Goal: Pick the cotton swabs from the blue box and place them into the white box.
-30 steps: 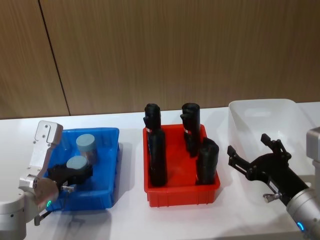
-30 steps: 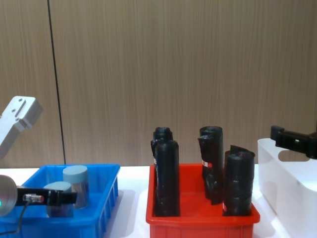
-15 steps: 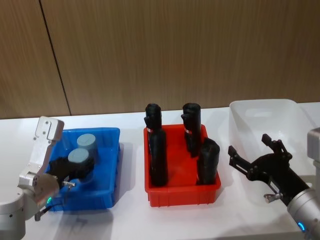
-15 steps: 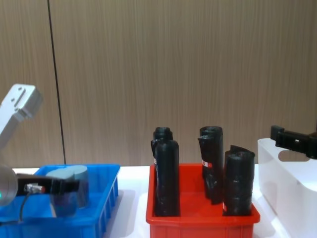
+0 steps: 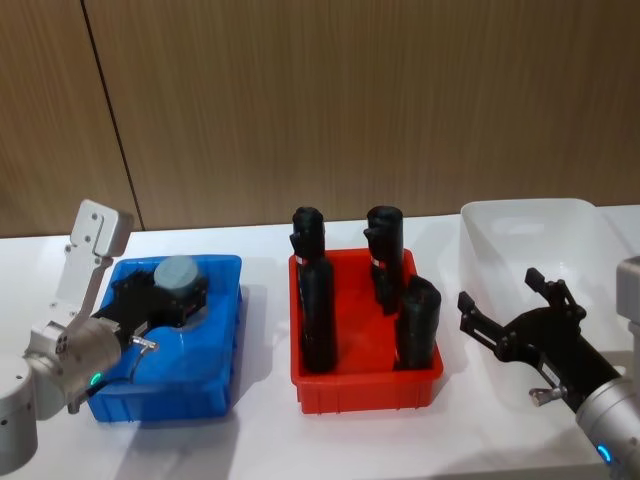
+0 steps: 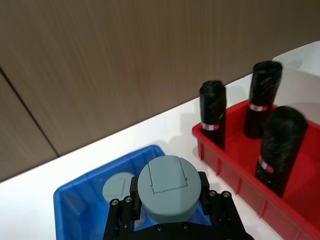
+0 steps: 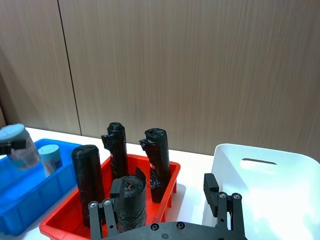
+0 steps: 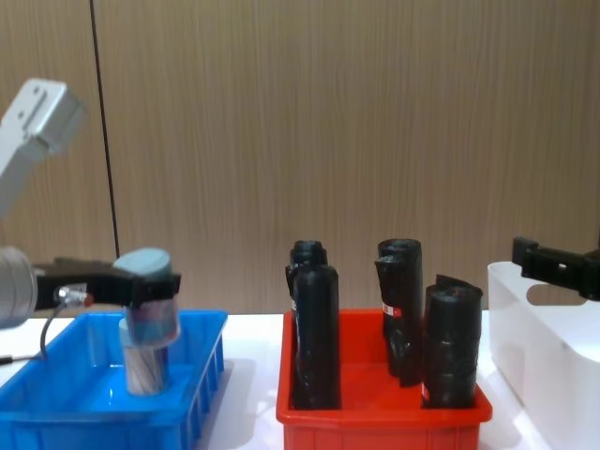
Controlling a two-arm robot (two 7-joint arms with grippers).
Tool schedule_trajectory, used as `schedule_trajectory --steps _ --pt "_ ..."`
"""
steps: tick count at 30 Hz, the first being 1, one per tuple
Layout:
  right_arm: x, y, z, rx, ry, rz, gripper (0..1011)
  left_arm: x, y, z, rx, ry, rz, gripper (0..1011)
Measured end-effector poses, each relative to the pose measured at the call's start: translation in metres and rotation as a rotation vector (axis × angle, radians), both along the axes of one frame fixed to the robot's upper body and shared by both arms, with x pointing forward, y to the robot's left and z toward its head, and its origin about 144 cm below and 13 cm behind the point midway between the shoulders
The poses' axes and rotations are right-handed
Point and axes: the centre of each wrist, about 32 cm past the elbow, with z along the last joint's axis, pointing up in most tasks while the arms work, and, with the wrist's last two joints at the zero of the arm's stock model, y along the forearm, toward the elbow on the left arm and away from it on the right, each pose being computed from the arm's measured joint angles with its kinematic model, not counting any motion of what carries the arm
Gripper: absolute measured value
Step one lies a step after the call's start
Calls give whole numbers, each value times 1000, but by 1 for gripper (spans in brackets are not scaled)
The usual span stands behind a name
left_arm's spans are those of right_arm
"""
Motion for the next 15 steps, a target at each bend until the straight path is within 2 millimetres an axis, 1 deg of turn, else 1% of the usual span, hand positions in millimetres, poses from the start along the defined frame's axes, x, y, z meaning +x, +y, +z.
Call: schedule_trajectory --steps 6,15 --pt "0 0 0 0 0 0 1002 -3 1 14 -2 -45 -87 660" --pt "0 0 0 0 0 0 1002 -4 3 28 -13 -81 -222 660"
